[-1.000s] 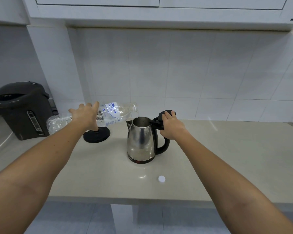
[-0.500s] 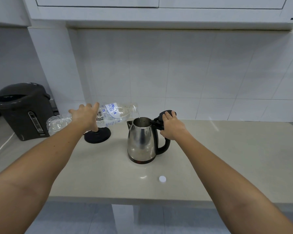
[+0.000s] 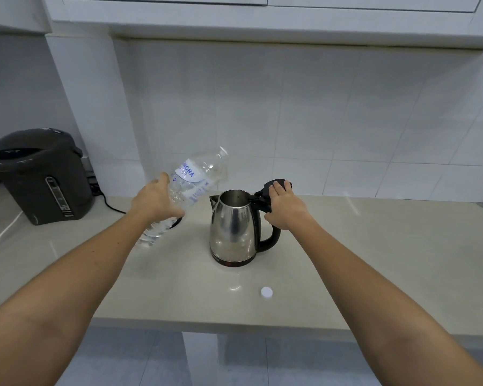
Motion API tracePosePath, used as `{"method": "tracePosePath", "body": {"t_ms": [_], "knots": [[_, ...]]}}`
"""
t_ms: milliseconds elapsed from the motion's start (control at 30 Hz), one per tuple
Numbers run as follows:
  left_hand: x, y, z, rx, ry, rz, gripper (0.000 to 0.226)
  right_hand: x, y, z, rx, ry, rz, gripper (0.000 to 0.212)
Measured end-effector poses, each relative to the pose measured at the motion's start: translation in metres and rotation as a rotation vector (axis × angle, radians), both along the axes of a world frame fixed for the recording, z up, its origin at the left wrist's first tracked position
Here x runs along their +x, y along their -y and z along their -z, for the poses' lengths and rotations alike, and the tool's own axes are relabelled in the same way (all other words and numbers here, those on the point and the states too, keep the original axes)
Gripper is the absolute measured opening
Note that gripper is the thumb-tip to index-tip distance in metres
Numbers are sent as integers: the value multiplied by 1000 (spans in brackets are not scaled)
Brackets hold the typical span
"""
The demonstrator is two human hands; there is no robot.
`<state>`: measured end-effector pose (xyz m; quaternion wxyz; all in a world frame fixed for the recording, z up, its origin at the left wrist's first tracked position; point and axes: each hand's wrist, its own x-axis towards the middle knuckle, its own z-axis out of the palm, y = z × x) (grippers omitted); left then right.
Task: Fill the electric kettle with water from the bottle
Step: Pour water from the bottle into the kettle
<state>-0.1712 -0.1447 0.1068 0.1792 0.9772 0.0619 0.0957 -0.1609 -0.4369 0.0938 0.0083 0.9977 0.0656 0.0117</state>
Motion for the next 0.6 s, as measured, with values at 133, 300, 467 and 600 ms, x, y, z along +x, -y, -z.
{"method": "tracePosePath", "body": {"t_ms": [133, 300, 467, 600], "knots": [[-9, 4, 26, -367, 71, -101, 78, -2, 2, 3, 1, -1, -3, 78], [-24, 23, 67, -653, 93, -102, 82, -4, -1, 16, -17, 94, -49, 76], [-40, 45, 105, -765, 90, -104, 77, -24, -5, 64, 218, 384, -357, 43], [-50, 57, 119, -836, 102, -84, 80, -42, -3, 112, 193, -169, -126, 38]]}}
